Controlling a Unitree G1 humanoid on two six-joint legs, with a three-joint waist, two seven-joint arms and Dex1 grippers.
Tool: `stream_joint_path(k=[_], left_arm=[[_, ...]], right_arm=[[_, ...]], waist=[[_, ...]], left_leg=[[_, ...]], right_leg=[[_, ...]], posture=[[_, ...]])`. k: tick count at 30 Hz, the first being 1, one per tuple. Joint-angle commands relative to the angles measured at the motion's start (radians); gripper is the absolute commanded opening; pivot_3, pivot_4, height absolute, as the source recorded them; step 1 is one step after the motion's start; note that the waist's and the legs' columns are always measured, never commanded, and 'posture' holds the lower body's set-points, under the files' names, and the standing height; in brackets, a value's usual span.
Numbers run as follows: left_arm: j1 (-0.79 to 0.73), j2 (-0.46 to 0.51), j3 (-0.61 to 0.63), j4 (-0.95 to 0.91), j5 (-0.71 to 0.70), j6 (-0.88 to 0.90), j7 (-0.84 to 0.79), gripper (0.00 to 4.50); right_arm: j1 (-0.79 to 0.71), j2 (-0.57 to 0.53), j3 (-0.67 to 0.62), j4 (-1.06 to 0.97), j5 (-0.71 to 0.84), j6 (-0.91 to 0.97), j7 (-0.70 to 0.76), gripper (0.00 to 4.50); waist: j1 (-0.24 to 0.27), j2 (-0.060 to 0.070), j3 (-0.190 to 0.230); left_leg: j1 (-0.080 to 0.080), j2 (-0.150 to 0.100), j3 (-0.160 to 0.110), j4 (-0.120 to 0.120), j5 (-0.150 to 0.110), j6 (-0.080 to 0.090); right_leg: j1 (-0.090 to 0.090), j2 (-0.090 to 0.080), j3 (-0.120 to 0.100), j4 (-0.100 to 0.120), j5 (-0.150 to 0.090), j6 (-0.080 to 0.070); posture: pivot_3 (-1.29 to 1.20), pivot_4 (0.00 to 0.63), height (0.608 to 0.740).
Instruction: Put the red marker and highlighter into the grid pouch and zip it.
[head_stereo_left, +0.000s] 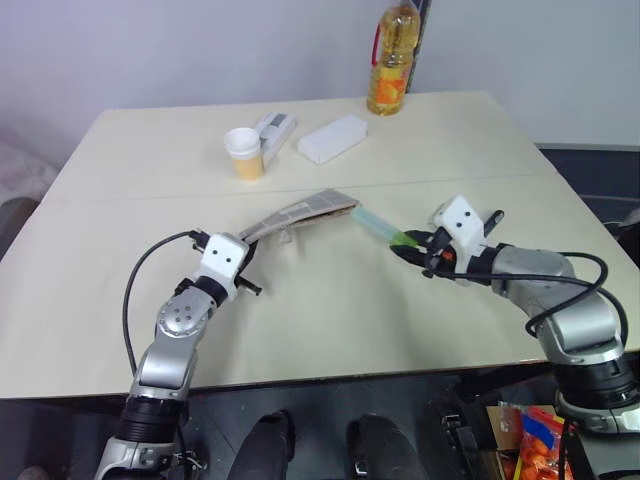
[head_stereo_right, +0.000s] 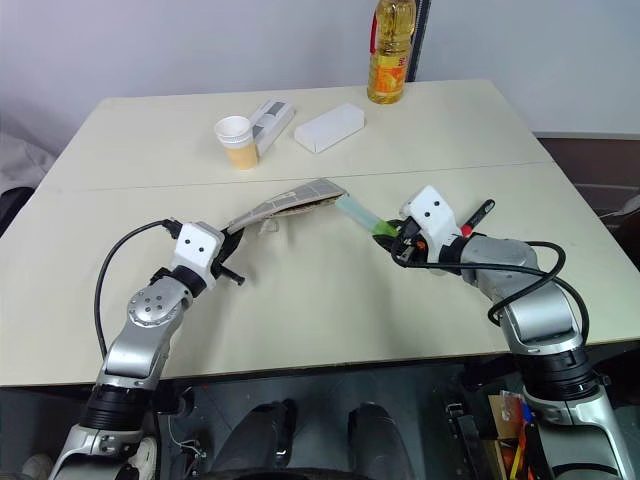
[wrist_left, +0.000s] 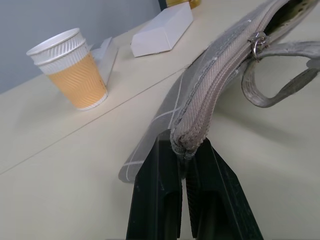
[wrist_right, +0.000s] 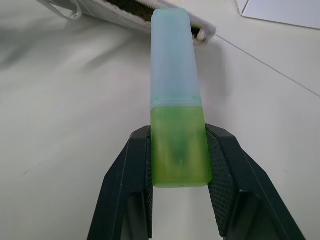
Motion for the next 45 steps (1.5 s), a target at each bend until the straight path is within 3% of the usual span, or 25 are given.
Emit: stream_joint_path(k=[1,27,36,45], left_arm=[[-0.008,0.002,0.004,-0.032,-0.012,-0.015,-0.005,0.0],[0.015,0.037,-0.031,-0.058,-0.018,-0.092,-0.098,0.0],[0.028,0.104,-0.061,-0.047,-0.031,-0.191,-0.217,0.0],[0.014,0.118,-0.074,-0.02,-0.031,-0.239,-0.272,0.0]], right_arm=[[-0.027,0.014,0.009,-0.022,0.0,-0.005,-0.012,0.89],[-0.053,-0.001,0.055,-0.013,-0.014,0.029,-0.015,0.89],[-0.105,-0.096,0.166,-0.076,-0.068,0.045,0.061,0.89],[-0.17,-0.092,0.246,-0.111,-0.087,0.054,0.11,0.89]], waist=[[0.0,0.0,0.0],[0.0,0.0,0.0],[0.0,0.0,0.0],[0.004,0.0,0.0]], left_leg=[[0.0,0.0,0.0,0.0,0.0,0.0],[0.0,0.0,0.0,0.0,0.0,0.0],[0.0,0.0,0.0,0.0,0.0,0.0],[-0.001,0.0,-0.001,0.0,0.0,0.0]], right_leg=[[0.0,0.0,0.0,0.0,0.0,0.0],[0.0,0.0,0.0,0.0,0.0,0.0],[0.0,0.0,0.0,0.0,0.0,0.0],[0.0,-0.001,0.0,-0.001,0.0,0.0]], posture=[[0.0,0.15,0.74],[0.0,0.15,0.74],[0.0,0.15,0.74],[0.0,0.15,0.74]])
